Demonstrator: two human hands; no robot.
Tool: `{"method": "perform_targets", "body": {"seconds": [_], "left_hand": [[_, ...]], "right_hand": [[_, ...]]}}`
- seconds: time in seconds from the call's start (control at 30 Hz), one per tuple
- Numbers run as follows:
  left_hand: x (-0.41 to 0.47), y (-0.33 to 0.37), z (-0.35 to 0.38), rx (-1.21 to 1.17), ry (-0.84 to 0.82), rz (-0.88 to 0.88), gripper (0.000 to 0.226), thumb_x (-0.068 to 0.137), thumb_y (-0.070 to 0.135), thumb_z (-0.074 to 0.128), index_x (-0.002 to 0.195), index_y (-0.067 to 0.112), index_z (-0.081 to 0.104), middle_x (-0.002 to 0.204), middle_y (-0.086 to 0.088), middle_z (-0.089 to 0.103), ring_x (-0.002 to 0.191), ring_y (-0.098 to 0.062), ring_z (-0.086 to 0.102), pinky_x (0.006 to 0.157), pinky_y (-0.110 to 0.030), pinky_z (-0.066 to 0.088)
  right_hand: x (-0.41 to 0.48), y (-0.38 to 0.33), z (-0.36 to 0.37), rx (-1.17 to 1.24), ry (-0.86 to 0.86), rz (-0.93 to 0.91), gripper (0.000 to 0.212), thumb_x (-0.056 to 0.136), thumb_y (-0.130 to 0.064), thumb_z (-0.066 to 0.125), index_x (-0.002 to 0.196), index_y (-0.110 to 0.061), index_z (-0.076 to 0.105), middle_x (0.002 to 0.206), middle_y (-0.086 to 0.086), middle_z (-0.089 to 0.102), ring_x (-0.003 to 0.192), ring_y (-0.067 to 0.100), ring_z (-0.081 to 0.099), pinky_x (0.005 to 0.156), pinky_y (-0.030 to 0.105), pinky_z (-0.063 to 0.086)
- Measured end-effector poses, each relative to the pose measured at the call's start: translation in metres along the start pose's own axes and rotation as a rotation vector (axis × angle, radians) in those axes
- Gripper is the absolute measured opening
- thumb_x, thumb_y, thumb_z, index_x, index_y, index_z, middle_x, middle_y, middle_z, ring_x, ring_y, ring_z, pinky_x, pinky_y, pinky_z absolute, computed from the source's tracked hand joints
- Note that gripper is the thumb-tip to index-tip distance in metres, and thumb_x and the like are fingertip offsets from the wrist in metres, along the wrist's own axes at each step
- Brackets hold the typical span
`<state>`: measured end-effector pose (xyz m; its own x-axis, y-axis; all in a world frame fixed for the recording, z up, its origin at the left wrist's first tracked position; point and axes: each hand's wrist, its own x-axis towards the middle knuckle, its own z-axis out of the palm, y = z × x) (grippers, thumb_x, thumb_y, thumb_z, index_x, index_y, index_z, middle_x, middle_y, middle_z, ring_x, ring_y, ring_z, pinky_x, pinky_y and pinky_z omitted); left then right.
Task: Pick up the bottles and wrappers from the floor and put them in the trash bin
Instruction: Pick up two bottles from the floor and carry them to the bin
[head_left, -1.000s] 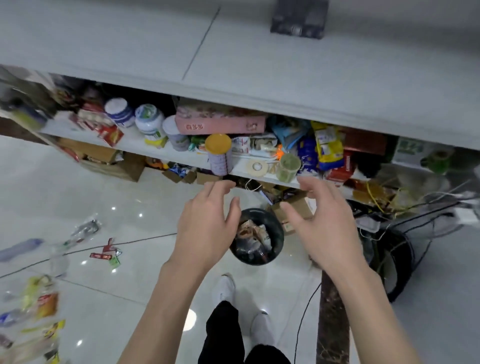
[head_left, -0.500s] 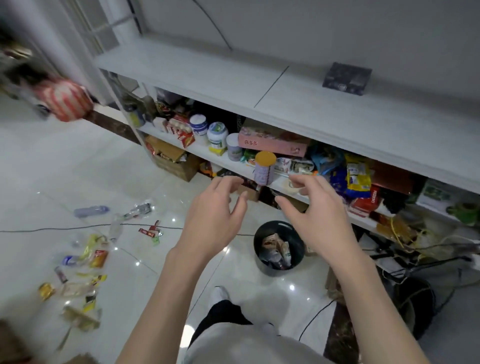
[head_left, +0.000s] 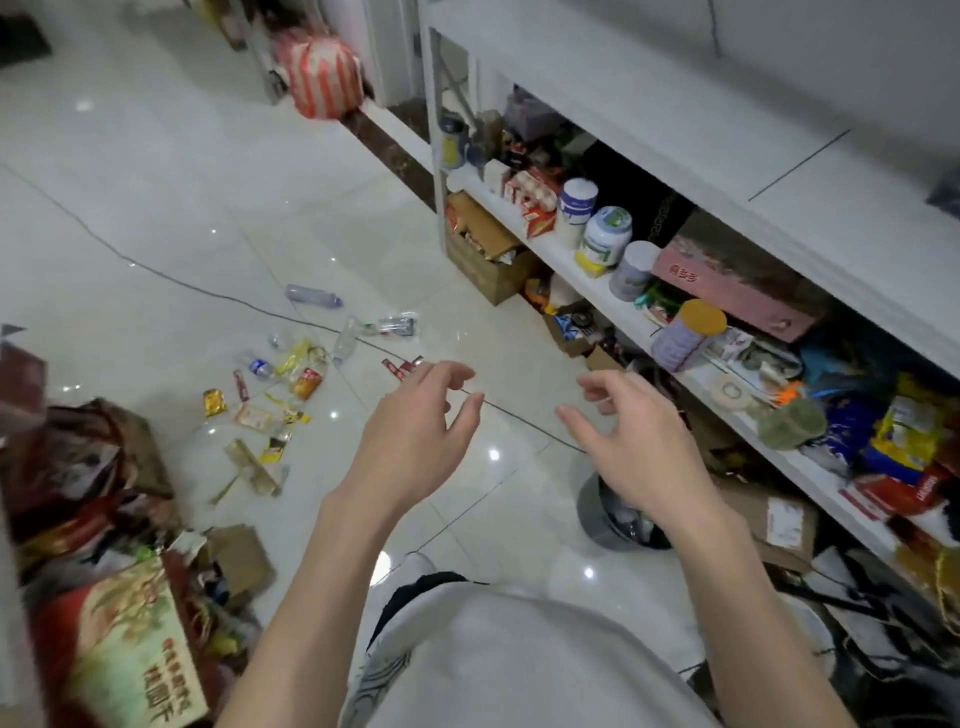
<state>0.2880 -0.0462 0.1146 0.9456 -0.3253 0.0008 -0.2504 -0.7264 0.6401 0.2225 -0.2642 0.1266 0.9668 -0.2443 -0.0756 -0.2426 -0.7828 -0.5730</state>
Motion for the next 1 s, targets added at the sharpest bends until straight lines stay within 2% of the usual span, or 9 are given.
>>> {"method": "perform_targets", "body": {"seconds": [0.13, 0.43, 0.67, 0.87, 1.0], "left_hand": [[-0.006, -0.065, -0.041, 0.012, 0.030, -0.122, 0.034, 0.100, 0.046, 0.048, 0.129, 0.030, 0.055, 0.120, 0.015, 0.057, 0.095, -0.005, 0.060, 0.085, -0.033, 0.052], [-0.012, -0.177, -0.109, 0.029, 0.075, -0.322, 0.038, 0.101, 0.044, 0.046, 0.132, 0.025, 0.054, 0.123, 0.010, 0.058, 0.093, -0.007, 0.059, 0.086, -0.035, 0.051], [0.007, -0.231, -0.132, 0.007, 0.128, -0.453, 0.037, 0.100, 0.045, 0.048, 0.131, 0.025, 0.055, 0.124, 0.008, 0.058, 0.092, -0.009, 0.060, 0.089, -0.041, 0.052], [0.054, -0.265, -0.146, 0.031, 0.158, -0.549, 0.034, 0.099, 0.045, 0.049, 0.127, 0.027, 0.057, 0.121, 0.010, 0.058, 0.090, -0.009, 0.061, 0.085, -0.038, 0.051], [0.112, -0.282, -0.154, 0.063, 0.177, -0.600, 0.035, 0.100, 0.043, 0.049, 0.127, 0.024, 0.056, 0.123, 0.006, 0.060, 0.101, -0.017, 0.062, 0.090, -0.042, 0.051]], "right_hand": [[0.028, -0.059, 0.042, -0.012, -0.124, -0.055, 0.045, 0.096, -0.049, 0.059, 0.134, -0.026, 0.055, 0.118, -0.012, 0.056, 0.110, 0.010, 0.054, 0.097, 0.040, 0.050], [0.084, -0.162, 0.124, -0.135, -0.250, -0.175, 0.044, 0.097, -0.050, 0.057, 0.133, -0.026, 0.057, 0.122, -0.010, 0.061, 0.109, 0.010, 0.057, 0.095, 0.037, 0.050], [0.139, -0.197, 0.156, -0.139, -0.336, -0.208, 0.041, 0.096, -0.049, 0.058, 0.132, -0.027, 0.057, 0.119, -0.011, 0.060, 0.109, 0.010, 0.057, 0.097, 0.041, 0.051], [0.214, -0.212, 0.177, -0.157, -0.386, -0.252, 0.041, 0.095, -0.047, 0.060, 0.131, -0.028, 0.058, 0.118, -0.011, 0.059, 0.109, 0.011, 0.058, 0.097, 0.040, 0.050], [0.286, -0.219, 0.192, -0.168, -0.407, -0.285, 0.038, 0.095, -0.047, 0.060, 0.126, -0.027, 0.059, 0.117, -0.008, 0.060, 0.107, 0.014, 0.059, 0.095, 0.042, 0.051]]}}
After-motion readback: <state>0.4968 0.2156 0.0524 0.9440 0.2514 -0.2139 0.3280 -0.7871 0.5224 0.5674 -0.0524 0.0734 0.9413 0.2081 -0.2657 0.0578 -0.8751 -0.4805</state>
